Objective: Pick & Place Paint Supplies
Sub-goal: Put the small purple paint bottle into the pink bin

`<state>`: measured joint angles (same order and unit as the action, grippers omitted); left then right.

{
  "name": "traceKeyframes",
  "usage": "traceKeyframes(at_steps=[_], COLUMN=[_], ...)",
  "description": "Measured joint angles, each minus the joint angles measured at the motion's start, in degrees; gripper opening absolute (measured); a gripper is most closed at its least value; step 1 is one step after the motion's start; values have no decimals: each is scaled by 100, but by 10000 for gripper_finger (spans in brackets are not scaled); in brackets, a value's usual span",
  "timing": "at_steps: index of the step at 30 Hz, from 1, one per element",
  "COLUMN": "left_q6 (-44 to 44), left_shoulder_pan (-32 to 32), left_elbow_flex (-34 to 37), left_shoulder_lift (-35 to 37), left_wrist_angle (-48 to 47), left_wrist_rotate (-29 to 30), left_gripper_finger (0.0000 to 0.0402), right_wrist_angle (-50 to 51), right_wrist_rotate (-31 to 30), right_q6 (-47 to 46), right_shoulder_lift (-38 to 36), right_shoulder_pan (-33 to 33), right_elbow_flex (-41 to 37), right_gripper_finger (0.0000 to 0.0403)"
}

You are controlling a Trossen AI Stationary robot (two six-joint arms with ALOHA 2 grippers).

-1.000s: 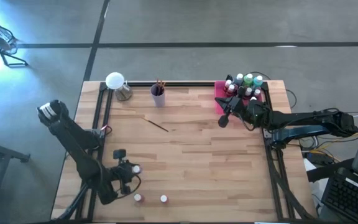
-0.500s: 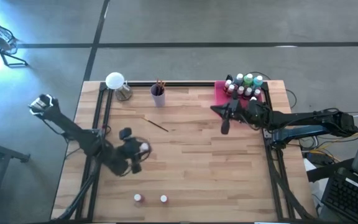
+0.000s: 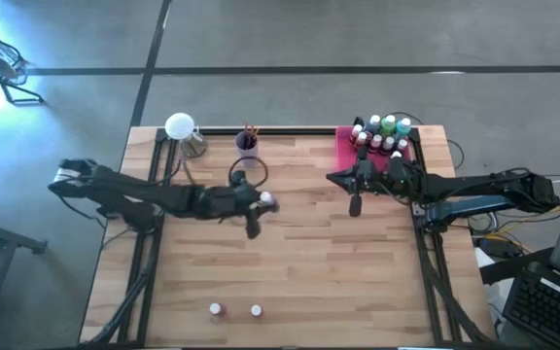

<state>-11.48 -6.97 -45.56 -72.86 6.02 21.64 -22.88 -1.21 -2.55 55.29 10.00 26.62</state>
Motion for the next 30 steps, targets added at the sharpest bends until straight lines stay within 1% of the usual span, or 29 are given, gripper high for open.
traceKeyframes(at_steps=[3, 6, 8, 12, 15, 20, 21, 27, 30], left_q6=[-7, 20, 153, 561, 882, 1240, 1269, 1297, 1302], left_shoulder_pan=[309, 513, 611, 709, 713, 715, 715, 735, 761], left_elbow_flex=[-61, -192, -341, -733, -1009, -1196, -1196, -1196, -1196], left_shoulder_lift=[-336, -677, -884, -1301, -1523, -1626, -1624, -1608, -1611], left_wrist_angle=[159, 336, 482, 604, 593, 588, 579, 666, 712], left_wrist_rotate=[-278, -455, -568, -1008, -1090, -1090, -1090, -1114, -1121], left_gripper_finger=[124, 124, 124, 124, 124, 124, 124, 124, 124], right_wrist_angle=[118, 792, 1286, 1968, 2298, 2249, 2167, 1579, 1473], right_wrist_rotate=[84, 171, 173, 176, 235, 851, 902, 929, 938], right_q6=[-1, -99, -182, -198, -290, -310, -309, -298, -235], right_shoulder_lift=[0, 18, 67, 208, 344, 605, 668, 1237, 1592], right_shoulder_pan=[0, -2, -2, -2, -2, -12, -33, -247, -378], right_elbow_flex=[166, 501, 750, 1194, 1447, 1637, 1643, 1672, 1784], right_gripper_finger=[24, 47, 65, 102, 128, 165, 170, 193, 202])
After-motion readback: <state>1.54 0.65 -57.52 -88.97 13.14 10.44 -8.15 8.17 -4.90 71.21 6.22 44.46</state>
